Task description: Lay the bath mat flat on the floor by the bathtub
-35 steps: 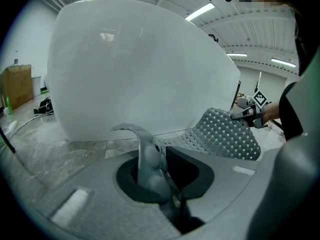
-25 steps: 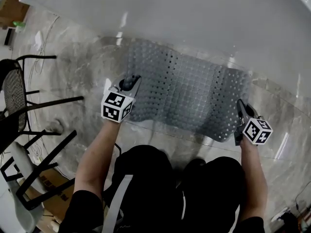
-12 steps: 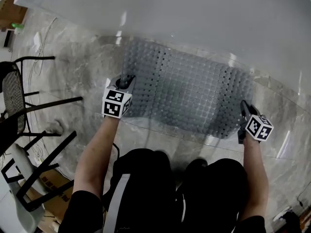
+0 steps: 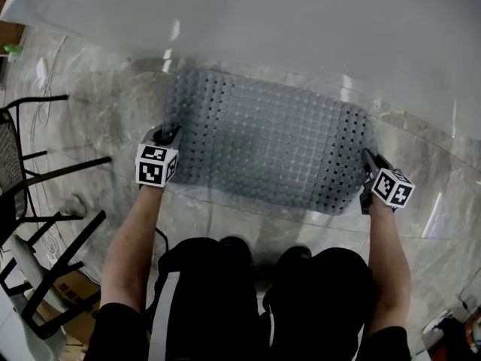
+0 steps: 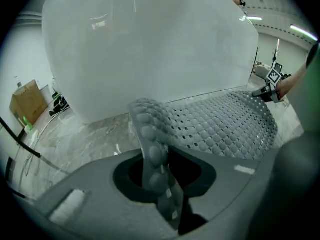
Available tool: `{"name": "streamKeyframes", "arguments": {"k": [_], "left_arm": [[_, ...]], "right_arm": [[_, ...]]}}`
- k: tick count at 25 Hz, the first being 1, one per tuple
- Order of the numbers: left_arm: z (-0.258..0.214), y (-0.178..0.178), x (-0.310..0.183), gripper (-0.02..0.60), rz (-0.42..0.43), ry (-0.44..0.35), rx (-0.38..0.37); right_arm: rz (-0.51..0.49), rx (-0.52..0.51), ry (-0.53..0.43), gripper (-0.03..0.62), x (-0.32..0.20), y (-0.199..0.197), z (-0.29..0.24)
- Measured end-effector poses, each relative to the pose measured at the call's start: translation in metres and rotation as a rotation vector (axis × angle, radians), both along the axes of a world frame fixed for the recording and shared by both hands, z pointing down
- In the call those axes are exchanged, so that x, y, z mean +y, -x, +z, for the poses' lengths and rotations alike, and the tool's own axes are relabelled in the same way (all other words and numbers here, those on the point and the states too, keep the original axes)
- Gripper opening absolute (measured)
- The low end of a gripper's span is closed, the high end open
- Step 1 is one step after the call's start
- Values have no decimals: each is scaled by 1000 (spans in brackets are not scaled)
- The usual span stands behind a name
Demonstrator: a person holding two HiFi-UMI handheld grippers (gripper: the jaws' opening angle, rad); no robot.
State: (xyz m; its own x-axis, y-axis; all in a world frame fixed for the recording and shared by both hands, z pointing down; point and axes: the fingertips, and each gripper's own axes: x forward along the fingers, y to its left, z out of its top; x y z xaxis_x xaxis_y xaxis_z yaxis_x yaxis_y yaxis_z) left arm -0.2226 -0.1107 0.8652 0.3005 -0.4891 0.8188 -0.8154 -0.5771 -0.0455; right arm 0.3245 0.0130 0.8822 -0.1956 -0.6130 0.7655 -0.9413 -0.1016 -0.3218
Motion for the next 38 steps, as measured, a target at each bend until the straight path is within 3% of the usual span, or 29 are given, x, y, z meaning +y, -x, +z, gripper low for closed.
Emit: {"name": "streamKeyframes", "arguments": {"k": [4,9,13,17,20,24,27,31,34,38], "left_arm": [[5,12,2,118,-25,16,-31],[10,21,4,144,-78,10,-37],[11,31,4,189,-120,-8,-64],[5,48,6,224,-177,-44,-114],[6,48,12,219,-185,-35,-102],[16,35,27,201,-121,20,-78],[21,22,36,144,-62,40,-63],[30,0,47,141,-15,66,-7],[34,-7,56,106,-54,84,54],[34,-15,67,64,-90,101,115]], "right_arm": [[-55,82,-3,114,-20,0,1],[30,103,22,175,-6,-23,7],[19,127,48,140,18,-33,3],[-115,85,63,63,29,9,7],[-207,70,141,54,41,35,23],[-248,92,208,48,48,44,42],[-216,92,208,40,48,41,39],[-153,47,198,37,71,43,17],[-158,16,234,34,104,52,22],[-90,-42,242,20,122,48,35]]}}
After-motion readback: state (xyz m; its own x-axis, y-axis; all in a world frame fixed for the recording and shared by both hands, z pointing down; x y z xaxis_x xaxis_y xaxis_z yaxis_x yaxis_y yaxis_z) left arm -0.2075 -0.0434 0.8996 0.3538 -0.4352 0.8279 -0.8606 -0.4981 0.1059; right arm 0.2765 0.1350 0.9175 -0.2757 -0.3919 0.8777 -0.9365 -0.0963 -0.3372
